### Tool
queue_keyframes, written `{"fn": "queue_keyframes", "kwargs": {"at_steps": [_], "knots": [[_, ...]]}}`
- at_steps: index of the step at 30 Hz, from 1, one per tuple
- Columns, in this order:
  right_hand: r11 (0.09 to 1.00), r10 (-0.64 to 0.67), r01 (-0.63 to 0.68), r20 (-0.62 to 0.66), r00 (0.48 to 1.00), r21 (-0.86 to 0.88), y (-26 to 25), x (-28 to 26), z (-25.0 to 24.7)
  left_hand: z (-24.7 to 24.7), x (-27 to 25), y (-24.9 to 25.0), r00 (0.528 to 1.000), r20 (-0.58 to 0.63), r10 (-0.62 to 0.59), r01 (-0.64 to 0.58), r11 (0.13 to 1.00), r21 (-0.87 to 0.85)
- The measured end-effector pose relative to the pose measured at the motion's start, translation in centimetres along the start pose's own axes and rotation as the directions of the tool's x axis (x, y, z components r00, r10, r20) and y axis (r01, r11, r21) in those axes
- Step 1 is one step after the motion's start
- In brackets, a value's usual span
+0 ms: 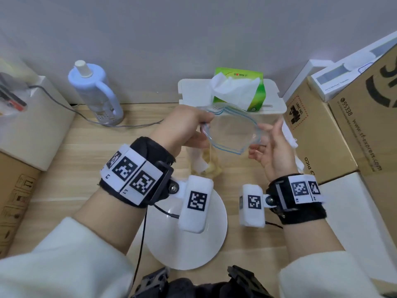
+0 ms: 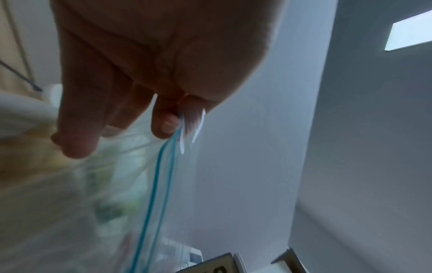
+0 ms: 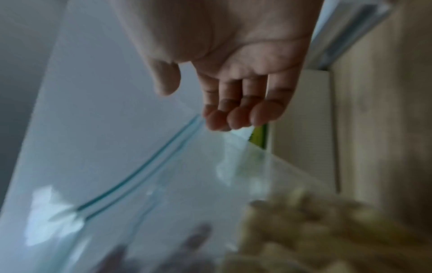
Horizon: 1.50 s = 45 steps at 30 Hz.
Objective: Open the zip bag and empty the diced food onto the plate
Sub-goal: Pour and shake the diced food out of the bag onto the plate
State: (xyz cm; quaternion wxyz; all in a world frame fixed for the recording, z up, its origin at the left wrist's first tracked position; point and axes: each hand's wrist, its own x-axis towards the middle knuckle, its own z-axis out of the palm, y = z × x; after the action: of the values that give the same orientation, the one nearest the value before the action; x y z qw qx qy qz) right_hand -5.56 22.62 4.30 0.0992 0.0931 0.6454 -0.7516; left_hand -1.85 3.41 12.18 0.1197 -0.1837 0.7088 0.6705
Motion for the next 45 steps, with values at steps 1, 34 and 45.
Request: {"fn": "queue_keyframes", "kwargs": {"at_steps": [1, 34, 45], "knots": [[0.998, 0.057, -0.056, -0.026, 0.998, 0.031, 1.1, -0.6, -0.1, 0.1, -0.7, 0.3, 1.000, -0.001, 0.030, -0.030, 1.000, -0.009], [0.825, 0.335, -0.318, 0.049, 0.941, 0.467, 11.2, -12.9, -5.0, -3.0, -6.6, -12.7, 0.998, 0.018, -0.066, 0.068, 0.988, -0.138], [0.994, 0.074, -0.086, -0.180, 0.981, -0.063, 9.2, -14.1, -4.1, -2.2, -6.2, -14.7, 0.982, 0.166, -0.094, 0.084, 0.994, 0.068]]}}
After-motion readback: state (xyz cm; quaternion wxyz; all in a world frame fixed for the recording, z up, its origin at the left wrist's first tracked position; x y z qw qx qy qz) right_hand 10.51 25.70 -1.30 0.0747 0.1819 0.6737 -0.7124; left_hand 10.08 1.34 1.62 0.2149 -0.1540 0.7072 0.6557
